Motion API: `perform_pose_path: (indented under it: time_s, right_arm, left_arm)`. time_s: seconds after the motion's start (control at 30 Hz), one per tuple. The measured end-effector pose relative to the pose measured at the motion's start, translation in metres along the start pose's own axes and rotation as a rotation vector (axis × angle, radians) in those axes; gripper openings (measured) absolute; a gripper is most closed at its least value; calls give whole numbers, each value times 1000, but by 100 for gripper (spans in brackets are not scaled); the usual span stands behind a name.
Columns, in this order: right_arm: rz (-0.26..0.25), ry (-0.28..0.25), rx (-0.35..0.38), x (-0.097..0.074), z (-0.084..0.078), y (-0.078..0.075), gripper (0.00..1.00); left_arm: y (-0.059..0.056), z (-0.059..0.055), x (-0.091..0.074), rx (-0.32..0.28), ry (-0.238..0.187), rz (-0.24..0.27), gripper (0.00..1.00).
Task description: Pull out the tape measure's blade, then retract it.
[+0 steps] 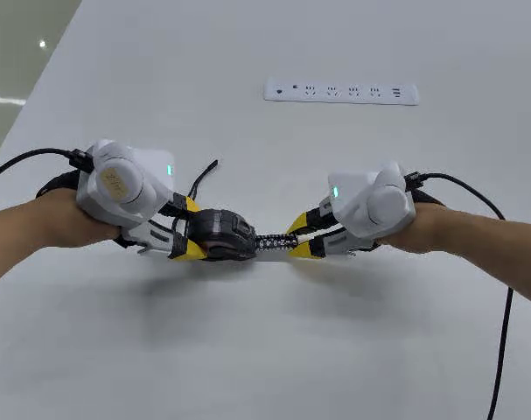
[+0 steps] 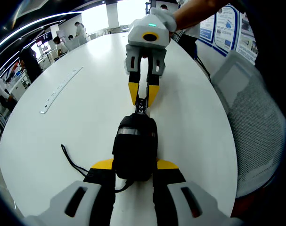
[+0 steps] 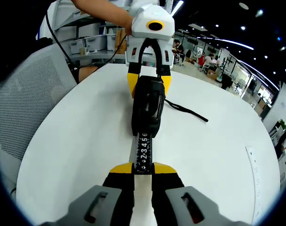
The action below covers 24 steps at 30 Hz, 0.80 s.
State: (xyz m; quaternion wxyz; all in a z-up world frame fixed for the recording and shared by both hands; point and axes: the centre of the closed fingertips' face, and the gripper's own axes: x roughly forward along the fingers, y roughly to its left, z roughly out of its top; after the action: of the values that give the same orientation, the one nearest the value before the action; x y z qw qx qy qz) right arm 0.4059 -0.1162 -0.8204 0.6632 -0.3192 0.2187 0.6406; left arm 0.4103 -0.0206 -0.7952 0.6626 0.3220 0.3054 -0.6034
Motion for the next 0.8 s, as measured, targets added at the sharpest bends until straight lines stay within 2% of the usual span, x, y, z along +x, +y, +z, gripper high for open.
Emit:
perform_pose_path:
  time_s: [0.8]
  right_arm:
    - [-5,14,-12,-10,-9,1,12]
  left_arm:
    - [0,0,0,4,7,-3,25]
